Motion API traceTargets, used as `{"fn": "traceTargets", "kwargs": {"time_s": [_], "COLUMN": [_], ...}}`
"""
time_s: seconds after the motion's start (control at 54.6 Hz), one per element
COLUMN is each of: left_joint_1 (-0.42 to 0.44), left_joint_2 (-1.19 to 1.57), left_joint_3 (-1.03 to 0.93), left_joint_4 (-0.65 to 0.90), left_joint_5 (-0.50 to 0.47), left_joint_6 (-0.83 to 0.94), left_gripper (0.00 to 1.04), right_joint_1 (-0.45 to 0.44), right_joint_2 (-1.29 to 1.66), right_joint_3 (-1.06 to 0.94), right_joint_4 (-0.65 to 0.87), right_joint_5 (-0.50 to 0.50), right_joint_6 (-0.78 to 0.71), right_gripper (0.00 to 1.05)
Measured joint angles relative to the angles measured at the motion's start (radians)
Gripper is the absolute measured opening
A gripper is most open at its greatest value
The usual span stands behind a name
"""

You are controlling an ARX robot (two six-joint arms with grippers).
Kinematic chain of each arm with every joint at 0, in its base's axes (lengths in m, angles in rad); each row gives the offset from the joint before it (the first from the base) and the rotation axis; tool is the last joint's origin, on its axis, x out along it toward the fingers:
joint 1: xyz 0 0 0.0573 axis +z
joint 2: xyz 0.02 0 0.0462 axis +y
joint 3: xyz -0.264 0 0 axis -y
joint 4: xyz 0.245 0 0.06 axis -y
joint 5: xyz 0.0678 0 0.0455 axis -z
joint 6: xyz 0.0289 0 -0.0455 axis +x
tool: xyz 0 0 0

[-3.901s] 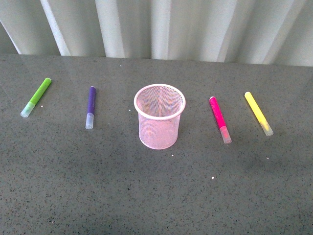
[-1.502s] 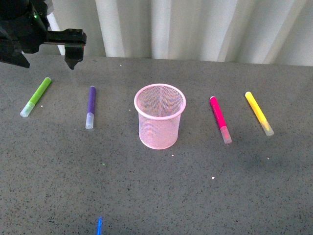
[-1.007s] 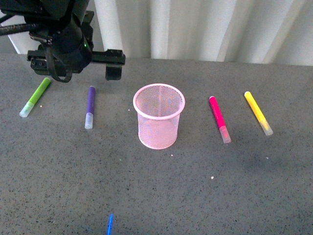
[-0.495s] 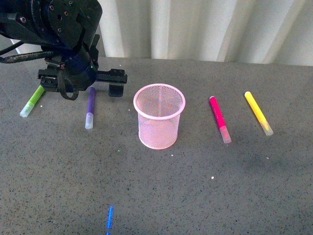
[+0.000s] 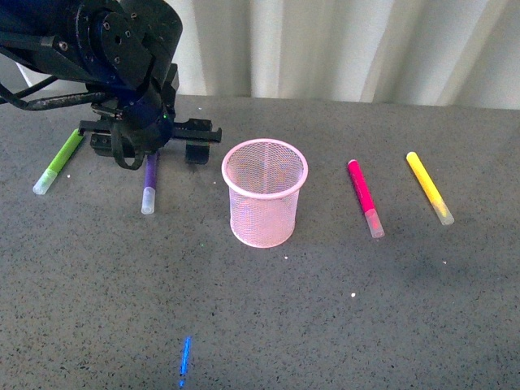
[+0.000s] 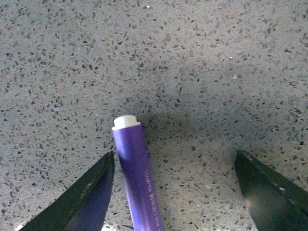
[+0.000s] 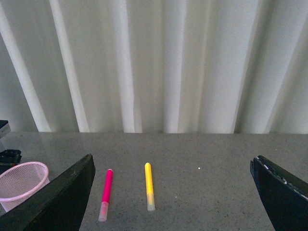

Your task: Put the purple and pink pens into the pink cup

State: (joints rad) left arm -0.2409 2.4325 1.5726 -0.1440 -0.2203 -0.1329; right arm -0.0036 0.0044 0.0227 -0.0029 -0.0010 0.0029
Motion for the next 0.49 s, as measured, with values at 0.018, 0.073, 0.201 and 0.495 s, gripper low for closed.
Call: {"fn": "traceTargets", "kwargs": {"time_s": [0.018,0.073,0.201,0.495], "left_joint_1": [-0.001,-0.003,-0.005,-0.002], "left_joint_2": [0.0,0.002,0.006,0.008], "left_joint_3": [0.0,0.0,0.0,-0.001], "left_joint_4": [0.001,0.004,0.013,0.024], "left_joint_5": [0.0,0.002,-0.005,-0.021], "left_joint_6": [0.0,0.0,0.0,0.002], "left_gripper": [0.73,0.63,0.36,0.13], "right_joint_1": [0.0,0.0,0.0,0.0], "right_joint_2": [0.0,0.0,0.0,0.0], "right_joint_3": [0.0,0.0,0.0,0.0], "right_joint_4": [0.0,0.0,0.0,0.0], "right_joint_5": [0.0,0.0,0.0,0.0], "right_joint_6": [0.0,0.0,0.0,0.0], "right_gripper": [0.98,0.98,0.98,0.98]}}
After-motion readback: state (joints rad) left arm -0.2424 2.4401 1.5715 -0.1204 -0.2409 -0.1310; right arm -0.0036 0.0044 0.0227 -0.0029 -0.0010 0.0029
